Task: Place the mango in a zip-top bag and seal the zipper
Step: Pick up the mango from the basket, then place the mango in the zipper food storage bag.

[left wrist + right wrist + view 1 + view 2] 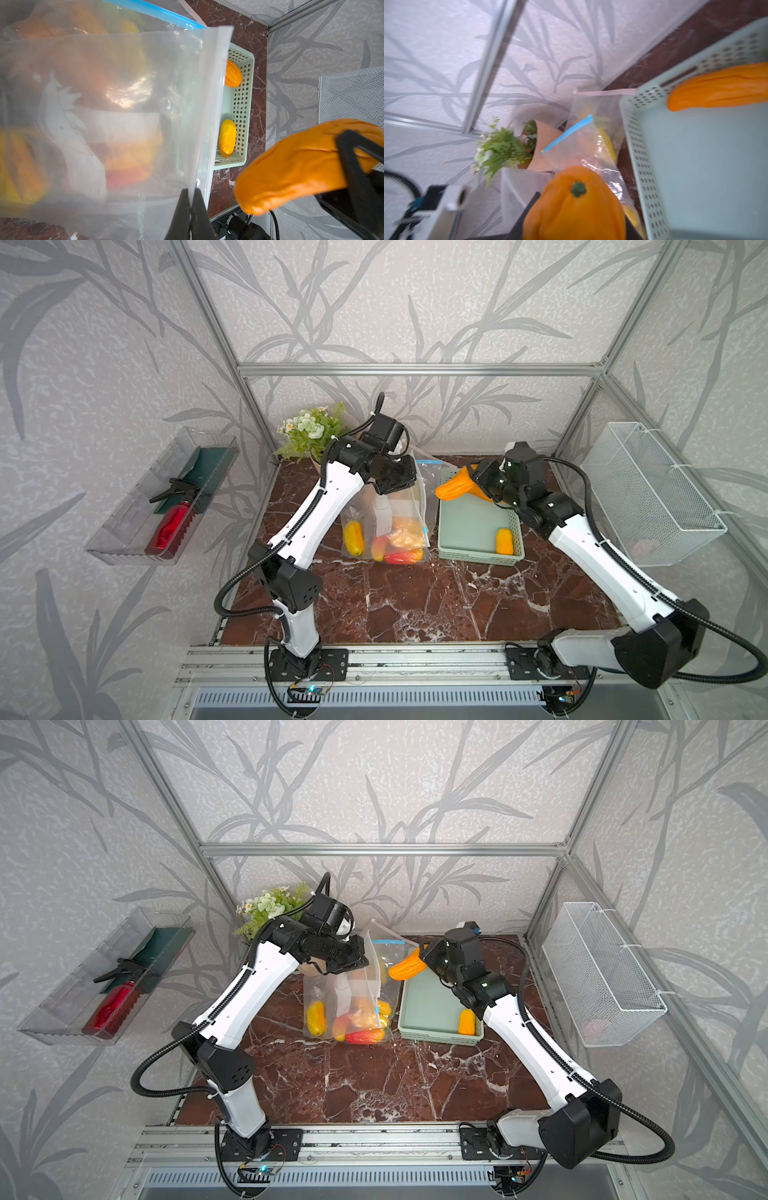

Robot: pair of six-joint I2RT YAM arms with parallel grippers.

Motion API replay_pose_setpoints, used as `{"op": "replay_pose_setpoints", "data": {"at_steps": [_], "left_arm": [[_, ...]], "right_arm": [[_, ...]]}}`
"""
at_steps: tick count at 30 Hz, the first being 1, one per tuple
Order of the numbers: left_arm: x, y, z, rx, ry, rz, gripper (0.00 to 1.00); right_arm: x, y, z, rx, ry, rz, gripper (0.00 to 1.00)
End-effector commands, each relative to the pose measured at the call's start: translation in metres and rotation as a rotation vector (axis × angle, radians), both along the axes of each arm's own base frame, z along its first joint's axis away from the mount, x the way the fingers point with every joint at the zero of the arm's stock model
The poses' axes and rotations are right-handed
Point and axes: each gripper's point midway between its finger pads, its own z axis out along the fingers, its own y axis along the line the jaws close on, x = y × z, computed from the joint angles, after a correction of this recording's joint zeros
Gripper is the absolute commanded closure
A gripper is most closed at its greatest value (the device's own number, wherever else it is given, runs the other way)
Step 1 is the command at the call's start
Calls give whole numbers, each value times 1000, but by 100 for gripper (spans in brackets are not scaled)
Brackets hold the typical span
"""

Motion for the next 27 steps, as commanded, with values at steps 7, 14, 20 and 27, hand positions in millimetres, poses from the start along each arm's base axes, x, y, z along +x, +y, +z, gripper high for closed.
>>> {"op": "replay_pose_setpoints", "data": {"at_steps": [7,14,20,27], "left_arm": [[2,1,0,40,4,-16,100],[1,0,6,33,-5,-14,100],[4,0,11,23,-13,-7,100],[8,1,17,27,-36,6,100]], "right_arm": [[7,64,27,-81,-227,217,62],[15,81,2,-226,-282,231,62],[7,126,1,-307,-429,398,61],[-8,137,-53,-319,-270,500,42]]}}
